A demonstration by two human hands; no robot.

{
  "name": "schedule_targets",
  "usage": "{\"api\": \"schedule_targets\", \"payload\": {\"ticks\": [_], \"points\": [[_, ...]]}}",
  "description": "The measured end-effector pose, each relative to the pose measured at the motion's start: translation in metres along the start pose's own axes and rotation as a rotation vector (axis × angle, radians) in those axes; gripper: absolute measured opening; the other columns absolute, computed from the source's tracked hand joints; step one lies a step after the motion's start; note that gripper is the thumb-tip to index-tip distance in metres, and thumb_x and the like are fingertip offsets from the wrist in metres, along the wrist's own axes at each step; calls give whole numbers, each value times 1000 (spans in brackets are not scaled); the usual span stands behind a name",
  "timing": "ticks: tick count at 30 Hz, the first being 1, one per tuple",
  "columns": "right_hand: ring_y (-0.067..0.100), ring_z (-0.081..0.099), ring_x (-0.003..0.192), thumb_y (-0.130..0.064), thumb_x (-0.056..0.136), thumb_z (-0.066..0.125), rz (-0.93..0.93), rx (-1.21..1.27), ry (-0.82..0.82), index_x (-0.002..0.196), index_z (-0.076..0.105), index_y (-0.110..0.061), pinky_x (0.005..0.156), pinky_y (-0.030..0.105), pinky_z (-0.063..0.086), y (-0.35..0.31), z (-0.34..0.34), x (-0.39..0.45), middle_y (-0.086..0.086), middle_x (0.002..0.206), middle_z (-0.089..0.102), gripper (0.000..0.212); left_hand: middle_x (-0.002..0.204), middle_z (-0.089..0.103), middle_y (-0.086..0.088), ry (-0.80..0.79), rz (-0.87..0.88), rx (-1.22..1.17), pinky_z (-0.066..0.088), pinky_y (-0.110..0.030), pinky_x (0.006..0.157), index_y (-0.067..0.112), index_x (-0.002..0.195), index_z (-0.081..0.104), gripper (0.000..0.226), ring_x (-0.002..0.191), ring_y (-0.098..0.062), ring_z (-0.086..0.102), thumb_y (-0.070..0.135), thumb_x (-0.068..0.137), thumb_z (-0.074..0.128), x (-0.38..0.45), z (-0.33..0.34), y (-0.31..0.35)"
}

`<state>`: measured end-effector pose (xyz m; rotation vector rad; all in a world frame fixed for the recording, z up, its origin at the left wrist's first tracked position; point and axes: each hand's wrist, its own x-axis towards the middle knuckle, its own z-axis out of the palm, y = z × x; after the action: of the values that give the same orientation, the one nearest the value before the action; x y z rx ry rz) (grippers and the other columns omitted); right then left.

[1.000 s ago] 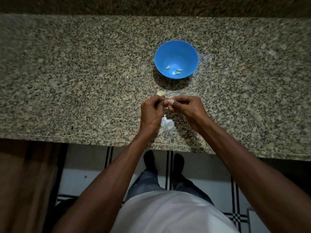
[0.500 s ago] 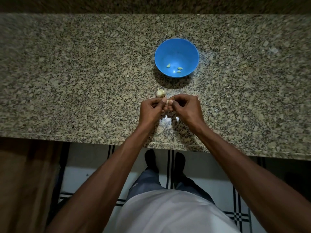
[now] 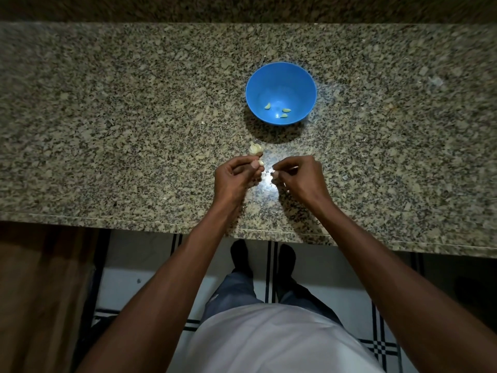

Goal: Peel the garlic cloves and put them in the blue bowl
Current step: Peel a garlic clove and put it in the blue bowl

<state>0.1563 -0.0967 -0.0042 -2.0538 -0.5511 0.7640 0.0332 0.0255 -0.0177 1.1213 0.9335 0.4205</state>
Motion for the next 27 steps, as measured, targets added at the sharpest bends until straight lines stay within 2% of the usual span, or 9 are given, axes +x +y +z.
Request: {"api": "schedule_targets", "payload": {"ticks": [2, 4, 7, 9, 13, 17, 22, 25, 27], "points": [[11, 76, 65, -18, 89, 83, -43, -16, 44, 89, 81, -11, 64, 37, 66, 1, -1, -1, 0, 76, 78, 8, 112, 79, -8, -1, 20, 41, 63, -31, 79, -5, 107, 74, 14, 91, -20, 77, 0, 94, 73, -1, -1, -3], [16, 77, 65, -22, 94, 78, -44, 37, 45, 89, 79, -11, 65, 40, 66, 1, 0, -1, 1, 75, 78, 12, 106, 80, 1, 4, 31, 78, 63, -33, 81, -7, 107, 73, 16, 91, -17, 76, 1, 94, 73, -1, -2, -5], [25, 79, 78, -20, 106, 63, 3, 198, -49, 107, 78, -5, 76, 44, 67, -3, 2, 1, 10, 87, 80, 21, 105, 79, -2, 16, 66, 136, 63, -31, 80, -7, 108, 74, 18, 93, -13, 76, 3, 93, 75, -2, -2, -5], [25, 77, 89, -19, 108, 59, 79, 355, -166, 118, 75, -2, 80, 39, 65, -5, 2, 2, 18, 100, 79, 25, 106, 78, -7, 14, 84, 149, 60, -25, 78, -6, 108, 75, 17, 95, -12, 76, 1, 92, 75, -3, -2, -5], [28, 76, 94, -7, 95, 75, 152, 542, -251, 114, 76, 4, 89, 35, 63, -6, 2, 3, 22, 104, 78, 22, 104, 79, -7, 23, 92, 174, 60, -25, 82, -2, 108, 76, 20, 97, -14, 77, 1, 88, 79, -2, 0, -5], [27, 79, 94, -12, 81, 88, 116, 465, -207, 106, 80, 0, 81, 32, 63, -6, 0, 4, 14, 98, 81, 29, 104, 79, -4, 29, 84, 219, 59, -21, 79, 1, 110, 77, 25, 93, -10, 76, 0, 86, 81, -3, 2, -3], [13, 79, 87, -23, 82, 91, 12, 221, -98, 100, 84, -13, 83, 37, 65, -4, 2, 4, 1, 94, 82, 22, 96, 80, -7, 50, 39, 243, 62, -25, 76, 1, 99, 79, 27, 87, -14, 78, 3, 75, 90, -1, 2, 4], [-6, 72, 73, -18, 89, 84, -105, 22, -6, 103, 84, -14, 70, 20, 62, -8, 5, 3, 1, 96, 82, 14, 93, 81, -7, 80, -21, 225, 65, -33, 79, 2, 96, 80, 28, 86, -20, 79, 5, 71, 93, 1, 1, 8], [-11, 67, 69, -9, 91, 79, -224, -58, 54, 105, 83, -11, 65, 10, 56, -12, 8, 0, 3, 97, 81, 14, 91, 81, -8, 109, -78, 179, 65, -36, 79, 1, 94, 80, 26, 85, -23, 80, 2, 71, 93, 1, 3, 11]]}}
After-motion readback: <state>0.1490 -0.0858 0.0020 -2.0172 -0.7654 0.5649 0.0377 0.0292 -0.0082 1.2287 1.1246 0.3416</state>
